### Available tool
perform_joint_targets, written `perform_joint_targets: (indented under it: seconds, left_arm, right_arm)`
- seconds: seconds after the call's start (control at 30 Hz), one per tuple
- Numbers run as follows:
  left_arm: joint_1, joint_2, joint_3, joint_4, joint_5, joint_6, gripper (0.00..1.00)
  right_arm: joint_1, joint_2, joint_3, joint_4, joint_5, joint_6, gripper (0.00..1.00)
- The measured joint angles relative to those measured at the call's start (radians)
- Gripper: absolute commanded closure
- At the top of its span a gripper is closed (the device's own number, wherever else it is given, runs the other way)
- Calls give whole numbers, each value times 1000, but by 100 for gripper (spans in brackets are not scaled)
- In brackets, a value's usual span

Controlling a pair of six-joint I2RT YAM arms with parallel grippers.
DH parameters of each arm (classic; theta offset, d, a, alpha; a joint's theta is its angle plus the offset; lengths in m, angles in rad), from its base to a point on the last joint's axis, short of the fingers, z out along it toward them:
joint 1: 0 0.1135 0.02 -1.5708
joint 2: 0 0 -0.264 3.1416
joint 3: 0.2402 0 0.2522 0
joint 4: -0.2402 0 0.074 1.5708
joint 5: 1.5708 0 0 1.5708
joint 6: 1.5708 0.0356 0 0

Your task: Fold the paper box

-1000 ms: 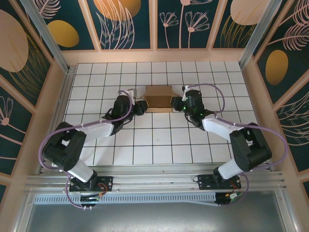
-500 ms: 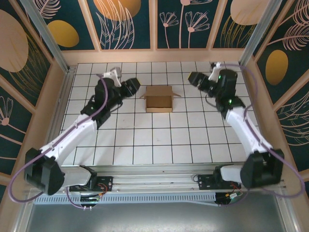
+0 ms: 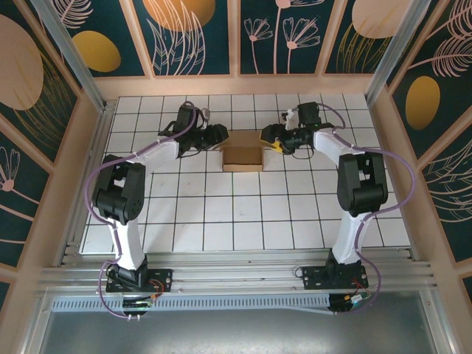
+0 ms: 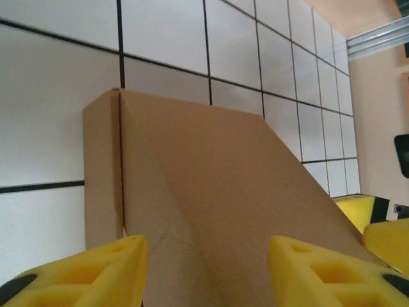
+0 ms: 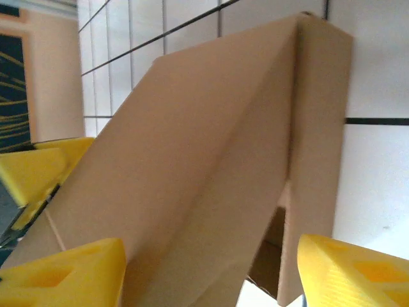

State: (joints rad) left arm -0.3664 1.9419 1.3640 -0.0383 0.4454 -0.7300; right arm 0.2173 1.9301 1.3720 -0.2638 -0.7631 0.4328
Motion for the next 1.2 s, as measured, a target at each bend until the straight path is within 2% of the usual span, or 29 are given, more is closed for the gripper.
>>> perform_joint_targets:
  seconds: [0.07, 0.17, 0.3, 0.4, 0.6, 0.73, 0.9, 1.03, 1.2]
  left_arm:
    - [0, 0, -23, 9, 7, 12, 56]
    - [0, 0, -83, 29, 25, 19, 64]
    - [-1, 1, -146, 75, 60, 8, 74]
    - [-1, 2, -166, 118, 87, -10, 77]
    - [-1, 5, -180, 156, 99, -26, 76]
    - [-1, 5, -190, 150, 67, -3, 74]
    - [-6, 5, -237, 143, 20, 31, 72]
    - [-6, 10, -252, 175, 15, 46, 74]
    - [-6, 11, -293, 261, 36, 41, 72]
  right_arm:
    - [3, -2, -37, 34, 0, 10, 36]
    - [-1, -2, -92, 49, 19, 17, 42]
    - [-1, -2, -117, 65, 55, 18, 43]
    - [-1, -1, -128, 83, 65, 19, 44]
    - [6, -1, -134, 112, 103, 19, 43]
    - [22, -1, -167, 135, 166, 16, 43]
    - [53, 2, -195, 162, 247, -21, 49]
    - [61, 10, -209, 208, 258, -38, 52]
    - [61, 10, -213, 224, 254, -38, 48]
